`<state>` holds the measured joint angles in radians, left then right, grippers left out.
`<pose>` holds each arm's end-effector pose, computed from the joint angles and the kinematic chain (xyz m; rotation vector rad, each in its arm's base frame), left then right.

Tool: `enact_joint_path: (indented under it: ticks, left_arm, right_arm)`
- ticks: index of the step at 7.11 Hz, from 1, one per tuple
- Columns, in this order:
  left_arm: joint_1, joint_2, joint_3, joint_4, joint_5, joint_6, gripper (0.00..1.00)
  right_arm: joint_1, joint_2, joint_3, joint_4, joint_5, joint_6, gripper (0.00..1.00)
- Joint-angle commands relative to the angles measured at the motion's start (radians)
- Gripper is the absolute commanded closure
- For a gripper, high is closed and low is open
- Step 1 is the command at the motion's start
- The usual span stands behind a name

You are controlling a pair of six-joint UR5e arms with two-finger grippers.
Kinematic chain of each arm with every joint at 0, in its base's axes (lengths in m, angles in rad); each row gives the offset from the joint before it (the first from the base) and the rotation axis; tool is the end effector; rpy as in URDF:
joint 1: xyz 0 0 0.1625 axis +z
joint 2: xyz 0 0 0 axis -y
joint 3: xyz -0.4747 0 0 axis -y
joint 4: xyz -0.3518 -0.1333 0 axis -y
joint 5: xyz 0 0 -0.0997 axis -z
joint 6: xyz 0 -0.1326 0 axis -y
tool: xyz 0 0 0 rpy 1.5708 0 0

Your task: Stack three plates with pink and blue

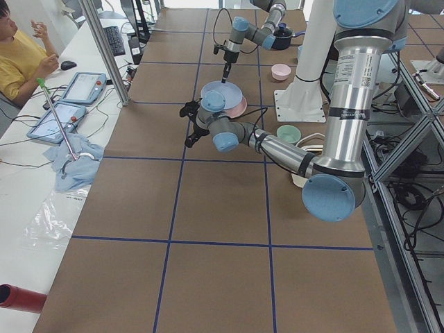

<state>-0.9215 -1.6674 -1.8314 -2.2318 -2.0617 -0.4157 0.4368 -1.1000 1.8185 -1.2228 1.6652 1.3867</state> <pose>0.2624 -0.4628 0.4885 0.6363 0.8979 0.4594 -0.5323 -0.3819 0.3305 0.2447 -1.0422 0.1778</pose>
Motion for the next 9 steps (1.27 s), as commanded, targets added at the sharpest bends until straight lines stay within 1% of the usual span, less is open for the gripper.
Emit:
enact_joint_path:
  ticks: [1,2,3,4,5,6,7,8,9]
  left_arm:
    - [0.000,0.000,0.003,0.000,0.000,0.000,0.00]
    - [0.000,0.000,0.003,0.000,0.000,0.000,0.00]
    - [0.001,0.000,0.004,0.000,-0.001,0.000,0.00]
    - [0.000,0.002,0.004,0.000,0.000,0.000,0.00]
    - [0.000,0.002,0.006,0.000,0.000,0.002,0.00]
    - [0.000,0.006,0.004,0.000,-0.001,0.000,0.00]
    - [-0.002,0.006,0.024,0.009,0.000,0.000,0.00]
    - [-0.002,0.026,0.053,0.014,-0.001,0.000,0.00]
    - [-0.035,0.037,0.091,0.017,-0.003,0.000,0.00]
  right_arm:
    - [-0.035,0.015,-0.002,-0.039,-0.028,0.003,1.00]
    - [-0.039,0.019,-0.005,-0.047,-0.027,0.003,0.71]
    - [-0.039,0.016,-0.004,-0.055,-0.027,0.003,0.08]
    - [-0.038,0.017,0.016,-0.131,-0.019,0.003,0.00]
    - [-0.038,0.017,0.071,-0.217,-0.012,0.002,0.00]
    - [-0.001,0.017,0.097,-0.298,0.008,-0.006,0.00]
    - [0.085,0.017,0.104,-0.319,0.046,-0.017,0.00]
    - [0.203,0.002,0.102,-0.326,0.159,-0.109,0.00]
    - [0.330,-0.039,0.098,-0.358,0.247,-0.285,0.00]
